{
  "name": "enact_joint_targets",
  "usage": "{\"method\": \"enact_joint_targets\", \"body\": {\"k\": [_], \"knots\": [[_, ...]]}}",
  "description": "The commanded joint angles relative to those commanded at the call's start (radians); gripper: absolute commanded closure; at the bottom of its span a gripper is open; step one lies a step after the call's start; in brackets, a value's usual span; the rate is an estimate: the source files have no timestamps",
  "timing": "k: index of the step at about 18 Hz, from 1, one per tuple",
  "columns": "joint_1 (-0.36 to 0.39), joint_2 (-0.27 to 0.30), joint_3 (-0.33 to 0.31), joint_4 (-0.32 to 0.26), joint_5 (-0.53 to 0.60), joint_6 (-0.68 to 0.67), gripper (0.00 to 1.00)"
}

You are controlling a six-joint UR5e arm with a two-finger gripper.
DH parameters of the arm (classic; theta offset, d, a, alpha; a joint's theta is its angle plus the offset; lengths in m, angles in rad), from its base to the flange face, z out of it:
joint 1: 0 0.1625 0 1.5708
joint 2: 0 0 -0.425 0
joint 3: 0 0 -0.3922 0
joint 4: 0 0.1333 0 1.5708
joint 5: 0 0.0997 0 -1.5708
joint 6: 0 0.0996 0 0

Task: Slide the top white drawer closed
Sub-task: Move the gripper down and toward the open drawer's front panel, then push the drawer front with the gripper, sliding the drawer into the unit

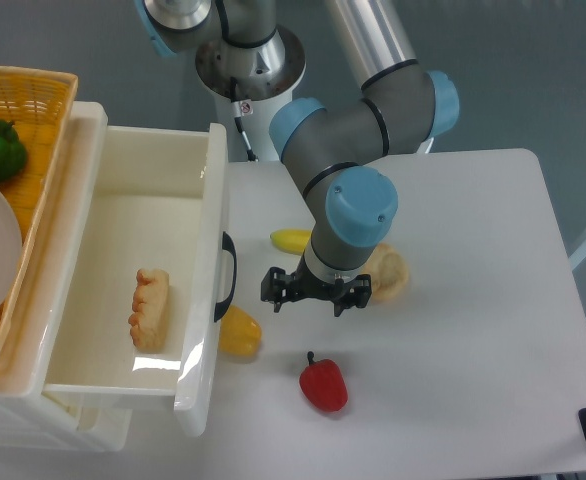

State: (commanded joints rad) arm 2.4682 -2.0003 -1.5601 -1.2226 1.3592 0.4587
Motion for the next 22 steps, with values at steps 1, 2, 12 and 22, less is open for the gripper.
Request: {"method": "enact_joint_targets", "body": {"k": [1, 2, 12, 22], "knots": [[-0.002, 0.000, -0.003, 0.000, -0.008, 0.000, 0.00], [-0.009, 0.000, -0.003, 0.000, -0.012, -0.002, 0.00], [-0.020, 0.002, -0.003, -0.002, -0.040, -0.002, 0.00], [-0.037, 0.014, -0.003, -0.002, -0.066, -0.003, 0.00]]}}
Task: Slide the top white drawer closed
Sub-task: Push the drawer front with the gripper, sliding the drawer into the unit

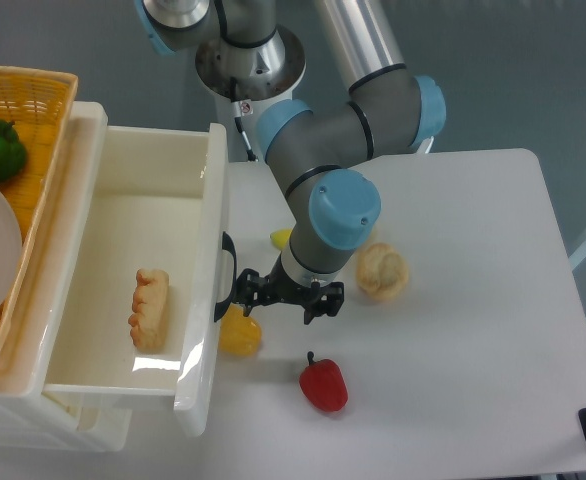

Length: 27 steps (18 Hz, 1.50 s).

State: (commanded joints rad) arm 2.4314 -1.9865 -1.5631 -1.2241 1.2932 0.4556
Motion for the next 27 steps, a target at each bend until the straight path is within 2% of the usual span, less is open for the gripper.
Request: {"method": "enact_joint_targets", "body": {"k": [27], "knots": [[-0.094, 0.035, -0.005, -0.002, 0.000, -0.015, 0.00]]}}
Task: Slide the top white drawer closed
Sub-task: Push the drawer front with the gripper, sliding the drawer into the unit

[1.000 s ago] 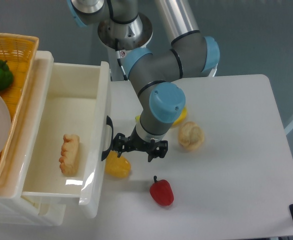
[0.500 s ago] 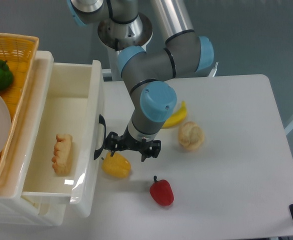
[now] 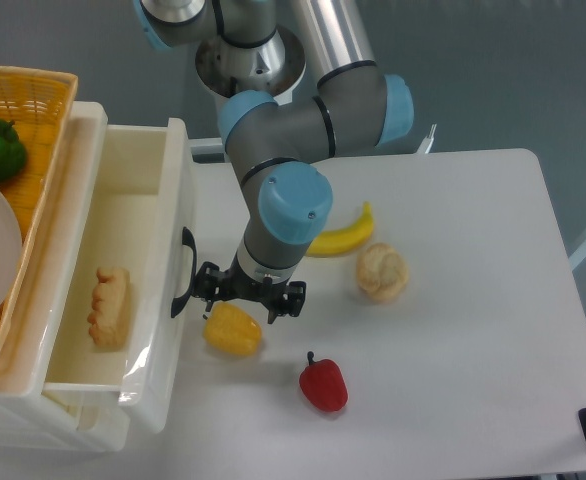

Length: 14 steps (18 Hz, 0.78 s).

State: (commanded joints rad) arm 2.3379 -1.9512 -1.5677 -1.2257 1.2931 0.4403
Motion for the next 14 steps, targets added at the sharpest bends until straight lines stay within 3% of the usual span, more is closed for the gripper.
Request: {"method": "enact_joint_targets", "body": {"k": [14], "knots": [[-0.055, -0.006, 0.002, 0.003, 0.002, 0.000, 0.00]]}}
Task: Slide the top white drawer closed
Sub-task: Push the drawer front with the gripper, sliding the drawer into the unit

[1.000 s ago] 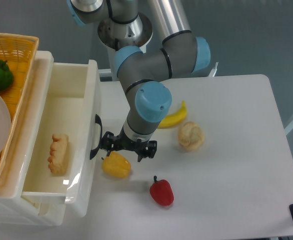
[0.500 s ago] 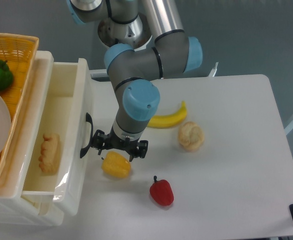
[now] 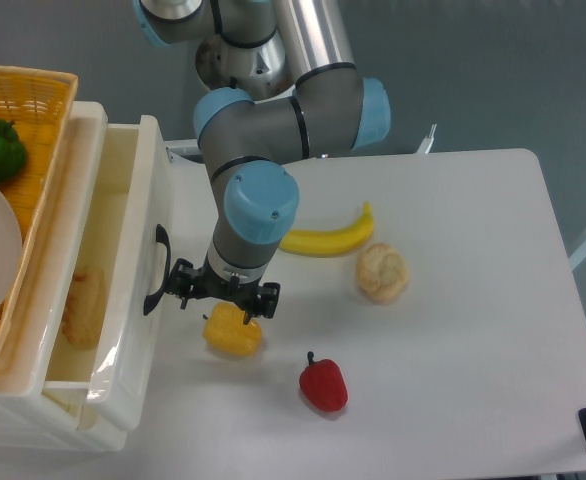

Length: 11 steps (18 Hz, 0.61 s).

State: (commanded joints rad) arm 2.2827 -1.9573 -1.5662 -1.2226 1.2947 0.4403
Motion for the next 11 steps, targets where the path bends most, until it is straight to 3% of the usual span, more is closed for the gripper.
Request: {"method": "enact_joint_targets", "body": {"k": [11], "knots": [[-0.026, -0.002, 0.011, 0.000, 0.002, -0.017, 0.00]]}}
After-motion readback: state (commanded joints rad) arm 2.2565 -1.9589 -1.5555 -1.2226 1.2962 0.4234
